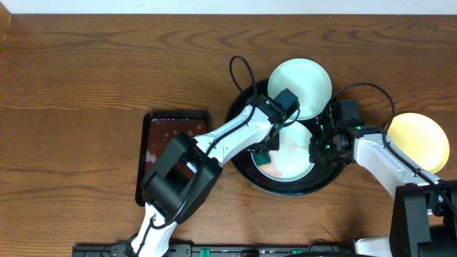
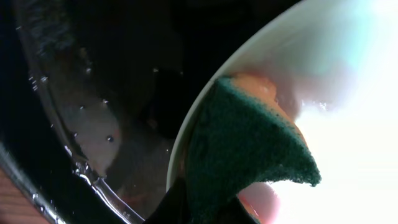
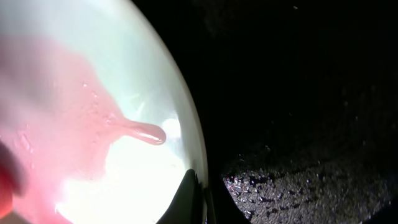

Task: Clean dirty plates on tray and stack at the side
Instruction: 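Scrub the lower green plate with the sponge while right gripper holds it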

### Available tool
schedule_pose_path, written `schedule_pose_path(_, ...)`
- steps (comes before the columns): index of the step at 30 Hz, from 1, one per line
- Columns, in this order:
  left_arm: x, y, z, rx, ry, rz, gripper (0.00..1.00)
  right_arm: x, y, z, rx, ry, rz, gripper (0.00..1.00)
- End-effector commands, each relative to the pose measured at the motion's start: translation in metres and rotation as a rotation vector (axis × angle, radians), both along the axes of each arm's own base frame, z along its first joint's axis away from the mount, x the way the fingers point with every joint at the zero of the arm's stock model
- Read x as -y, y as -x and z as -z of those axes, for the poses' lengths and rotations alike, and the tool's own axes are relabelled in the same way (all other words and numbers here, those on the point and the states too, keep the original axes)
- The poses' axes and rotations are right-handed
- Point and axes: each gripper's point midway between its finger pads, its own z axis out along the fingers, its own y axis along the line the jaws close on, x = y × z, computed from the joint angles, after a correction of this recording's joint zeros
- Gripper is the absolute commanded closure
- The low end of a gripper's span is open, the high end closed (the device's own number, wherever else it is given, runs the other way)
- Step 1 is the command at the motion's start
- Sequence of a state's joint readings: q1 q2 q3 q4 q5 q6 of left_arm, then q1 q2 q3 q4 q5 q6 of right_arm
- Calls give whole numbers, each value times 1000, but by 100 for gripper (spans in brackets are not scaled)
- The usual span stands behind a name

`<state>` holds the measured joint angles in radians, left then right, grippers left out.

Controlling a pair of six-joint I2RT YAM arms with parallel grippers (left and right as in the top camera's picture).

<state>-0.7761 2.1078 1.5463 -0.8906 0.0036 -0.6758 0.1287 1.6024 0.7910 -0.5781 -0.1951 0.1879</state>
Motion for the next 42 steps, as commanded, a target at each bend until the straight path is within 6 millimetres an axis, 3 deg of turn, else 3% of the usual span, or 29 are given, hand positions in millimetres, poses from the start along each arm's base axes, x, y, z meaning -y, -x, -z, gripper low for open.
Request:
schedule_pose_path(1,-37,-30,3,114,-169,-25,92,15,10,13,-37,93,2,99)
schedule_pose_path(4,-20,-27,10,79,-84,-25,92,15,11,13,-37,93,-1,99)
schedule_pose_path(8,25,-12,21,-28,131,-5,92,15,10,13,-36,93,-1,99)
schedule_pose_path(13,73,7,18,-91,310,58,90,15,10,13,-36,92,0,99)
schedule_pose_path(22,119,41,9,-138,431,167,90,15,11,13,-37,92,0,99)
schedule_pose_path(28,114,37,11,-119,406,186,89,15,11,13,-41,93,-1,99)
schedule_pose_path(34,88,20,14,-112,358,175,74,15,12,13,-43,93,-1,99)
schedule_pose_path(42,46,0,16,-142,304,141,74,15,12,13,-44,93,-1,99)
